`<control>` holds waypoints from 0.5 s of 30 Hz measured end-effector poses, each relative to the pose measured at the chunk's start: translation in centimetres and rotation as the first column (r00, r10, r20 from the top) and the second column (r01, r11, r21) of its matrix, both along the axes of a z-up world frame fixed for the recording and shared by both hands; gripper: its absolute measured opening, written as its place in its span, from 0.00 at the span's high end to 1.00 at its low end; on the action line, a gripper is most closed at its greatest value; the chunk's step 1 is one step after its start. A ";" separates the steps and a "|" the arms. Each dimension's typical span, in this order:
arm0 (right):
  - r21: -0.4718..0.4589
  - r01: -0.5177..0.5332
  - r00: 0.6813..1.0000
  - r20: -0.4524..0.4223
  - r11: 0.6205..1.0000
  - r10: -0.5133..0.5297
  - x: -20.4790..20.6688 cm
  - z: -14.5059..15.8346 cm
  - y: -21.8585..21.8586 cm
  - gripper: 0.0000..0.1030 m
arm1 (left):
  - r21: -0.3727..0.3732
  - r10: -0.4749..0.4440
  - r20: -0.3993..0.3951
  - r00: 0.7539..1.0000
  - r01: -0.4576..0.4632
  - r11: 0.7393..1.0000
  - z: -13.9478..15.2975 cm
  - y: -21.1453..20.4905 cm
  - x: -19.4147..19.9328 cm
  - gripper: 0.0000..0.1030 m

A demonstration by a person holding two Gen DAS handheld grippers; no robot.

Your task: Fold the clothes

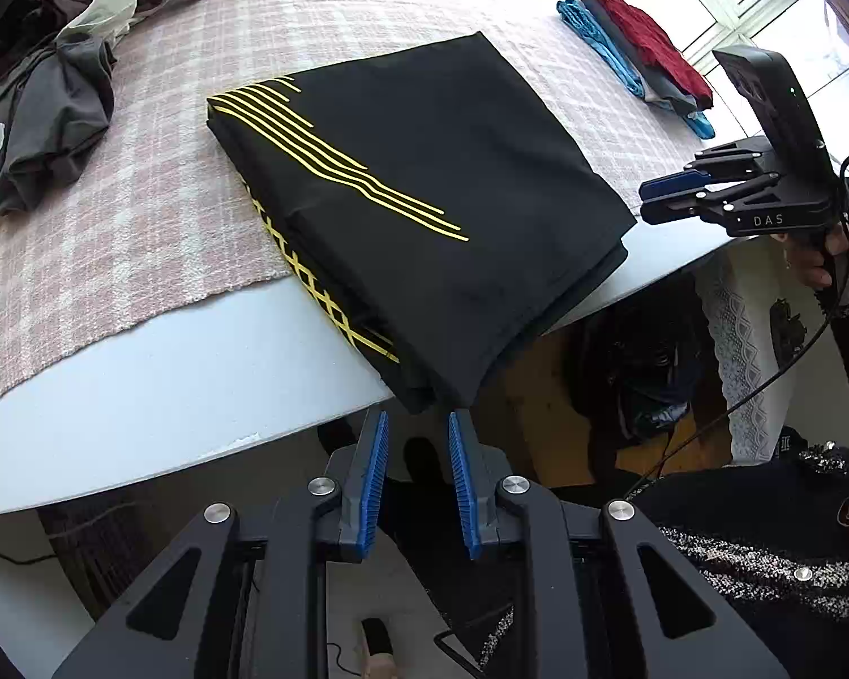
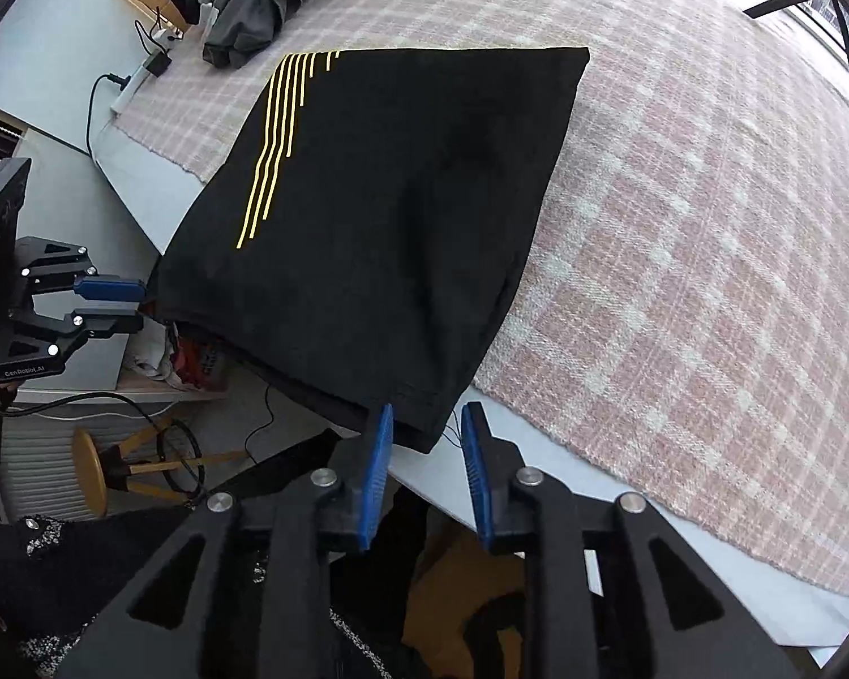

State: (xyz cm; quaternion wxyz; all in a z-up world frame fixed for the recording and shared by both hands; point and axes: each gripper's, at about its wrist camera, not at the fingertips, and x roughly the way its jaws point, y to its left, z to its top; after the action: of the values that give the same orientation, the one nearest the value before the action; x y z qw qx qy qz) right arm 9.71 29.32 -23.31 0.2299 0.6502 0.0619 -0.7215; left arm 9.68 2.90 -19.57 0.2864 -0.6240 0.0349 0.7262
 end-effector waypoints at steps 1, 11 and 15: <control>-0.023 0.011 1.000 -0.010 1.000 -0.011 -0.5 0.8 0.4 0.73 | 0.008 0.024 -0.017 1.000 -0.023 1.000 0.7 -0.8 -0.9 0.78; -0.105 0.157 0.969 -0.176 0.982 -0.174 -11.9 2.5 1.3 0.46 | -0.046 0.084 -0.174 0.981 -0.094 0.995 -1.1 -2.4 -13.9 0.94; -0.094 0.178 0.975 -0.116 0.979 -0.189 -14.3 0.6 1.1 0.46 | -0.129 -0.067 -0.206 0.976 0.041 0.991 -3.2 -1.2 -14.9 0.95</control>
State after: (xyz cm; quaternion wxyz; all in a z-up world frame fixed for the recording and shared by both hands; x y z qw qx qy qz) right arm -4.63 30.44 -22.73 0.1850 0.5968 -0.0144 -0.7806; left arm -5.17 1.72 -22.75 0.2613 -0.5595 0.1268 0.7763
